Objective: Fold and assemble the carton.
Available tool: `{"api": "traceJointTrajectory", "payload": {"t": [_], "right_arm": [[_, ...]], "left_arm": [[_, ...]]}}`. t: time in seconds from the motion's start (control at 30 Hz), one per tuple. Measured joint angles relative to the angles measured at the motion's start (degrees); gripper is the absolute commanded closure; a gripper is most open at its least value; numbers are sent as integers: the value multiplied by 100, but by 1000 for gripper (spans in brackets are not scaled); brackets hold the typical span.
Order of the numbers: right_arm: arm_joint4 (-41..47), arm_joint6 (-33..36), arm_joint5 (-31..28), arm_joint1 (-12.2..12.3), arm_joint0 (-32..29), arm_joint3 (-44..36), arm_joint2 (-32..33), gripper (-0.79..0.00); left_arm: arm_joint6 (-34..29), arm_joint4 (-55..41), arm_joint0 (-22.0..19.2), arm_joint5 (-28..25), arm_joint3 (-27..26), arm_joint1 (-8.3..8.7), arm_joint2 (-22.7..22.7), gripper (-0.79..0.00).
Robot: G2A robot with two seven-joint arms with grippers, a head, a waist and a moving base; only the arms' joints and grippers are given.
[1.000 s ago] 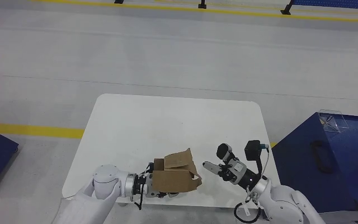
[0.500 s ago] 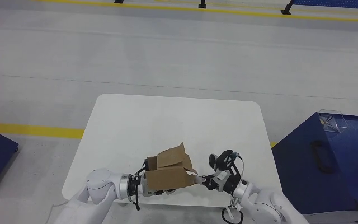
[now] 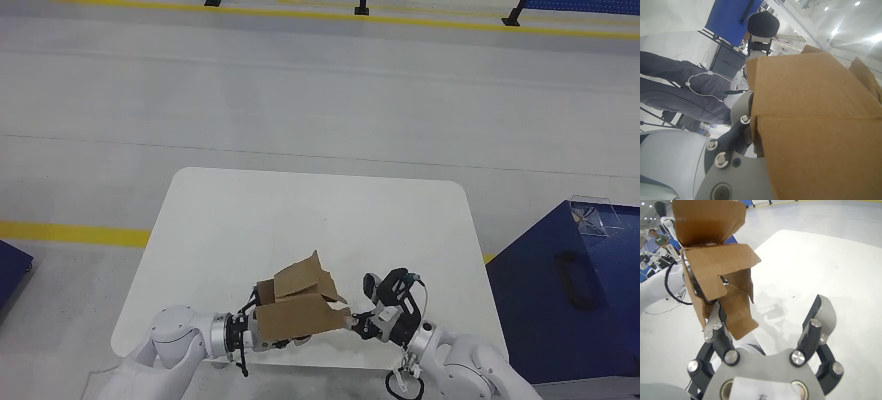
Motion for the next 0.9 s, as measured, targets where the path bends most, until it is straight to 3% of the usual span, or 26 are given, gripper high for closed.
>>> {"api": "traceJointTrajectory", "payload": {"t": [0.3,0.53,0.9], "right_arm": [[-152,-142,-56,3,-319,-458,86,-785],[-284,-86,59,-49,-149,-452,-122,-785],[-116,301,291,-42,-103,-297,224,-785]], "left_arm": [[186,-76,21,-37,98,21,-51,0],[106,-54,59,-141,18,46,-60,0],[-237,84,171,-391,-140,110,-106,0]]}}
